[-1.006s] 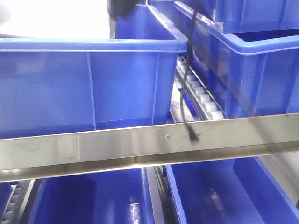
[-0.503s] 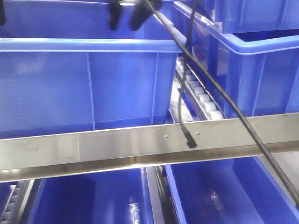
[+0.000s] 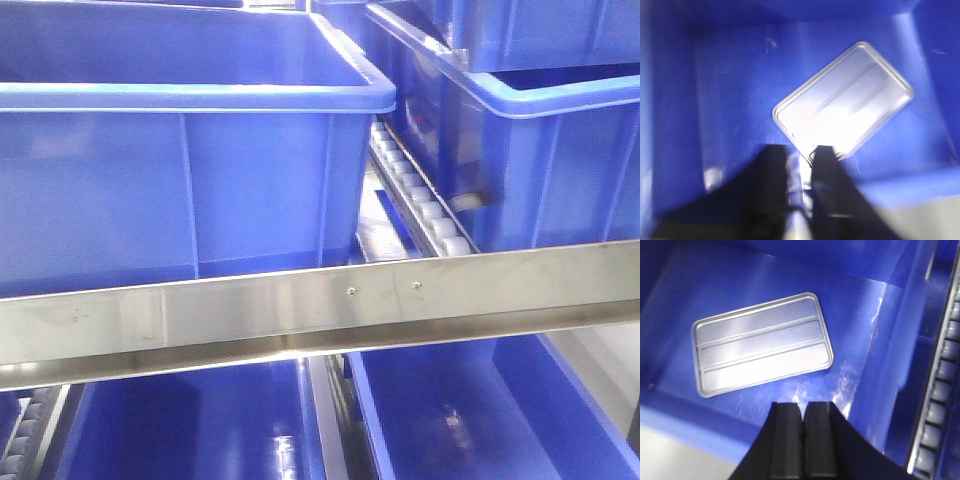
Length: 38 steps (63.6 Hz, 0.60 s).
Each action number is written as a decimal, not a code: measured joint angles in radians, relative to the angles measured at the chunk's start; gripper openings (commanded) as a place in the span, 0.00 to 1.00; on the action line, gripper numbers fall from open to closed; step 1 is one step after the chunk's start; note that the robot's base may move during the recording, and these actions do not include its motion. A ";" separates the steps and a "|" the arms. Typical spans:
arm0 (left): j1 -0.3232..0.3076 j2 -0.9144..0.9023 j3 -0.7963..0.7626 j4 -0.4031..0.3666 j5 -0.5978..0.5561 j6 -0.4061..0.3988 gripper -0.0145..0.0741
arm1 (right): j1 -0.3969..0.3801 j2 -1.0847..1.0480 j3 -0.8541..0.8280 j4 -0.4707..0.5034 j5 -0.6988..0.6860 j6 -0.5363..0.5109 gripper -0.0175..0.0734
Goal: Grab silver tray and place in blue box
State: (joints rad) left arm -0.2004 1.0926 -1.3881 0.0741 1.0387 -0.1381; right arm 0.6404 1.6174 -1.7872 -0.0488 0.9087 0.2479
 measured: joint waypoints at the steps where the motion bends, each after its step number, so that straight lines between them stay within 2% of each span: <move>1: 0.000 -0.027 0.024 -0.002 -0.006 0.000 0.06 | 0.003 -0.018 0.021 -0.002 -0.007 0.000 0.26; 9: 0.000 -0.181 0.167 -0.008 -0.060 0.002 0.06 | 0.024 -0.127 0.167 -0.039 -0.065 0.000 0.26; 26: 0.000 -0.480 0.465 -0.014 -0.190 0.002 0.06 | 0.029 -0.476 0.633 -0.105 -0.243 -0.002 0.26; 38: 0.000 -0.610 0.617 -0.035 -0.252 0.002 0.06 | 0.029 -0.742 0.934 -0.125 -0.341 -0.002 0.26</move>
State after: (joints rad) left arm -0.2004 0.4822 -0.7712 0.0394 0.7862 -0.1360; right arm 0.6698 0.8752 -0.8532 -0.1734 0.5674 0.2458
